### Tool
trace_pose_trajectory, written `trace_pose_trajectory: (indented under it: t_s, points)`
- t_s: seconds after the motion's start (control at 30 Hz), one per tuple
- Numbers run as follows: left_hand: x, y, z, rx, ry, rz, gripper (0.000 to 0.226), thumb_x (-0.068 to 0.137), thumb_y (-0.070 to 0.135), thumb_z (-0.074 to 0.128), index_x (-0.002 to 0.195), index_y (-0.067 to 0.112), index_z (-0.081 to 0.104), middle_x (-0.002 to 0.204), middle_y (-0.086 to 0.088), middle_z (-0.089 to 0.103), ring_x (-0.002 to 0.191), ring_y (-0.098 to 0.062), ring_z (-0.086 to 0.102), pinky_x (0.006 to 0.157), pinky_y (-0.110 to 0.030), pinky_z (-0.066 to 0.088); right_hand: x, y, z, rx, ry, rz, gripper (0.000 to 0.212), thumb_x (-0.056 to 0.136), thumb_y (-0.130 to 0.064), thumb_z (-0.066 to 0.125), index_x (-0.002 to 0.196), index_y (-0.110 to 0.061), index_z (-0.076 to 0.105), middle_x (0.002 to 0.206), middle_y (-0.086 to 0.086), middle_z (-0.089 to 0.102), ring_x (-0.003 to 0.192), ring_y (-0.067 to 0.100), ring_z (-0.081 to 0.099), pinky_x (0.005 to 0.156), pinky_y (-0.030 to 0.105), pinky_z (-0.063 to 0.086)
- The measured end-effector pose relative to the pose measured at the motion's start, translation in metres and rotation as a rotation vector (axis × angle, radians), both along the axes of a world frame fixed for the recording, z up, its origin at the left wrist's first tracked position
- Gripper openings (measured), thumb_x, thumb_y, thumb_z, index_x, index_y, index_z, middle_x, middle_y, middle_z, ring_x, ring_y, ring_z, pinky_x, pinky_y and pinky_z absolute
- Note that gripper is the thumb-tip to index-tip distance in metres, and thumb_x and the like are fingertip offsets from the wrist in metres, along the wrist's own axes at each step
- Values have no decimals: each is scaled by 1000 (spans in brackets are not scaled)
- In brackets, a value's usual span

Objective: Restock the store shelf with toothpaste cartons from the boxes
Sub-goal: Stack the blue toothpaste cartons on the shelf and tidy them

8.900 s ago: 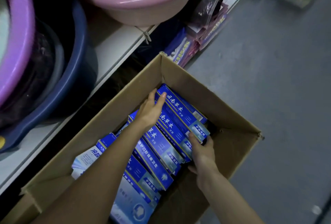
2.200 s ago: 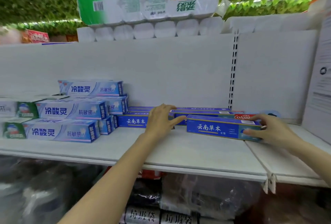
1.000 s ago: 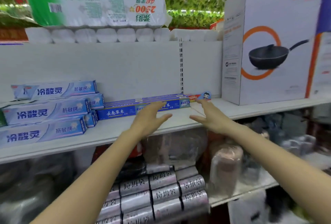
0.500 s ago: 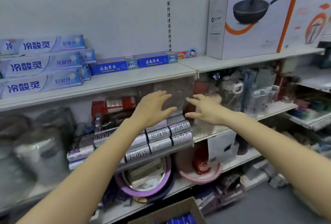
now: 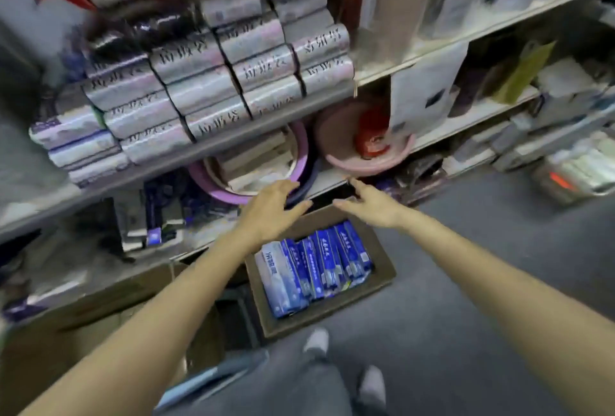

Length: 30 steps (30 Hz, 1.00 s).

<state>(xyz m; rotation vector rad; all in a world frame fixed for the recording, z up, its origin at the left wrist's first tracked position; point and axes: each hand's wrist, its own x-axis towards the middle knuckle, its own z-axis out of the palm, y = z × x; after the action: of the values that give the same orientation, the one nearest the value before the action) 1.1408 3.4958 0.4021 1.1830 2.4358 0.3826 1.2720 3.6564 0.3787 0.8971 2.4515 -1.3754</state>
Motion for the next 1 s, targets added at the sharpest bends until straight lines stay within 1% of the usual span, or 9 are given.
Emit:
trace_pose_trajectory:
  t_s: [0.07, 0.17, 0.33, 0.43, 0.57, 0.63, 0.73, 0.9, 1.0]
  points:
    - [-11, -4, -47, -93, -52, -13, 59, 93, 47, 54, 140, 12, 48, 146, -9, 46, 134, -23, 43, 108, -31, 31, 4, -7, -59, -60, -68, -66, 85, 88, -50, 58, 146, 3, 26, 151, 15, 33, 138, 24, 34, 111, 30, 28]
    - [-29, -3, -106, -184, -150, -17, 57, 93, 46, 55, 137, 9, 51, 142, -11, 50, 130, -24, 46, 101, -24, 31, 6, -19, -133, -234, -101, -221, 119, 64, -83, 55, 148, -4, 28, 151, 8, 37, 139, 24, 35, 115, 37, 28]
    - [-44, 2, -199, -222, -283, 102, 53, 92, 38, 59, 138, 13, 50, 139, -8, 54, 125, -23, 52, 99, -26, 39, 4, -39, -251, -512, -248, -585, 81, 91, -47, 56, 149, -3, 22, 122, 4, 44, 113, 18, 46, 96, 29, 35]
    - [-50, 13, -253, -221, -378, 189, 54, 90, 41, 63, 135, 13, 53, 134, -6, 58, 124, -22, 53, 104, -30, 39, -10, -53, -300, -611, -234, -759, 75, 93, -38, 57, 146, 4, 25, 144, 13, 41, 133, 26, 40, 108, 33, 32]
    - [-52, 30, -319, -219, -503, 332, 53, 88, 42, 66, 131, 14, 55, 114, 3, 60, 114, -20, 57, 95, -25, 40, -24, -60, -358, -629, -205, -973, 77, 91, -35, 61, 148, 1, 25, 150, 11, 36, 137, 23, 38, 107, 28, 30]
    - [-50, 35, -350, -183, -646, 463, 57, 85, 41, 70, 131, 11, 54, 124, -1, 60, 115, -21, 57, 102, -36, 43, -24, -58, -386, -602, -201, -1054, 72, 90, -35, 63, 144, 0, 33, 145, 12, 44, 130, 24, 46, 99, 26, 36]
    - [-36, 37, -386, -155, -845, 660, 57, 89, 37, 66, 136, 10, 47, 131, -4, 53, 117, -22, 54, 94, -39, 48, -19, -52, -422, -599, -216, -1162, 70, 89, -37, 64, 141, 2, 37, 138, 11, 49, 126, 26, 49, 104, 33, 39]
    - [-19, 42, -433, -122, -946, 794, 60, 94, 32, 59, 146, 13, 36, 143, -6, 43, 117, -23, 51, 98, -42, 47, -15, -46, -472, -670, -200, -1364, 77, 89, -40, 62, 147, -1, 30, 147, 12, 41, 133, 29, 42, 105, 35, 36]
    - [-15, 46, -449, -121, -989, 821, 60, 95, 31, 58, 147, 14, 33, 145, -4, 42, 113, -19, 49, 101, -42, 46, -15, -50, -493, -666, -175, -1465, 67, 86, -39, 66, 139, -4, 45, 136, 10, 54, 122, 27, 53, 100, 36, 42]
